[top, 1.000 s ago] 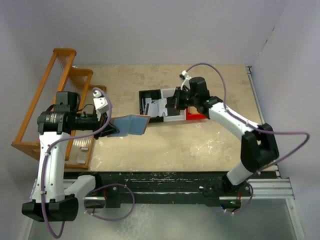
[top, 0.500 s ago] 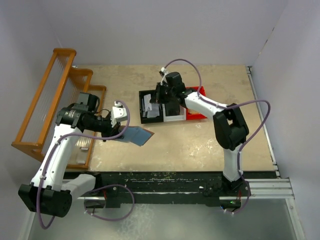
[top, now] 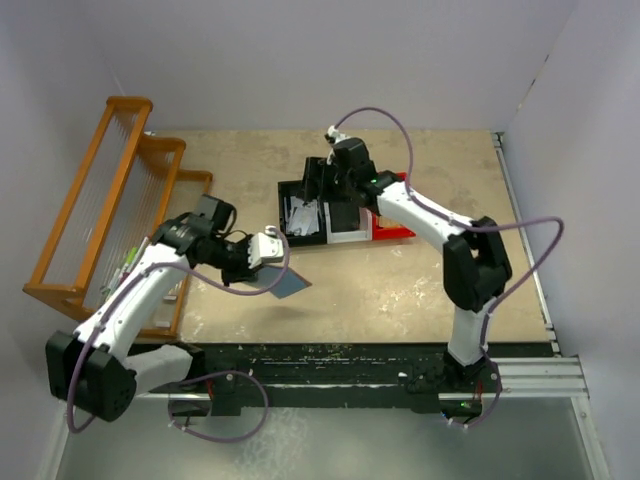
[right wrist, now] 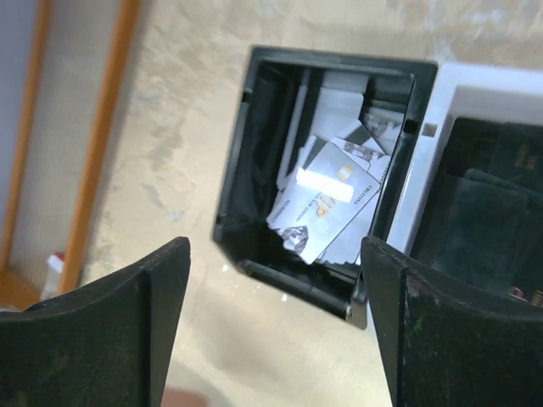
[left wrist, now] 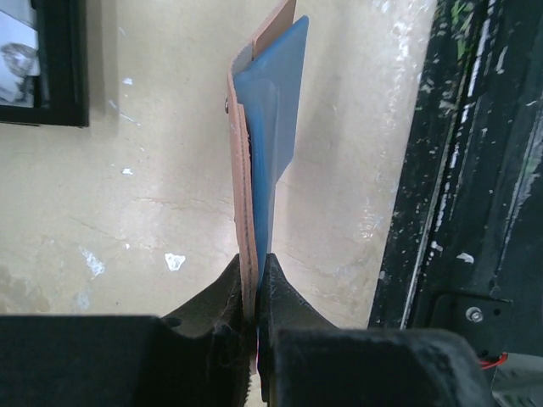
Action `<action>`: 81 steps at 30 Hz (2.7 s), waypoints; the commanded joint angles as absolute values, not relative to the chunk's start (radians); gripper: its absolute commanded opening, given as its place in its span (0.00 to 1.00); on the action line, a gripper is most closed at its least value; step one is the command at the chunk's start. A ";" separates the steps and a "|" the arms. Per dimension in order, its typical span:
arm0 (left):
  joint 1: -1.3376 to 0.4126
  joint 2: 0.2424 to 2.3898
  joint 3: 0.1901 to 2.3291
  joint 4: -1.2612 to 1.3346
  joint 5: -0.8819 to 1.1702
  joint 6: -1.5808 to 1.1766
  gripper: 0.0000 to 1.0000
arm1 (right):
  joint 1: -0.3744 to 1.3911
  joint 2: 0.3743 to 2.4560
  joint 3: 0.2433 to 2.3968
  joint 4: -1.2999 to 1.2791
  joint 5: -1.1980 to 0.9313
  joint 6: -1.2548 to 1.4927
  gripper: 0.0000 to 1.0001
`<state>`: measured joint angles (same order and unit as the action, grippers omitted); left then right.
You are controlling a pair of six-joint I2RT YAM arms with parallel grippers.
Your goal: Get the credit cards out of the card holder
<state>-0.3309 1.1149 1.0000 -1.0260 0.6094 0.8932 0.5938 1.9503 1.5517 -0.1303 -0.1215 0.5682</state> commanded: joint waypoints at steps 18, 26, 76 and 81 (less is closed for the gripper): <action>-0.537 1.228 1.085 -0.739 0.356 0.616 0.99 | 0.444 1.031 1.034 -0.335 0.363 0.555 1.00; -0.054 1.142 1.048 -0.448 0.536 0.379 0.99 | 0.207 0.829 0.872 -0.387 0.621 0.651 1.00; 0.002 0.629 0.214 0.131 -0.037 0.024 0.99 | 0.198 0.239 0.134 0.275 0.387 0.013 1.00; 0.002 0.577 0.201 0.115 -0.050 0.019 0.99 | 0.198 0.160 0.078 0.289 0.373 -0.001 1.00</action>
<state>-0.0013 0.6094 0.2096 0.0883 -0.0235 0.0425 0.1959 0.2123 0.1097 0.2241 0.3882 0.0292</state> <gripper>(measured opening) 0.994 0.995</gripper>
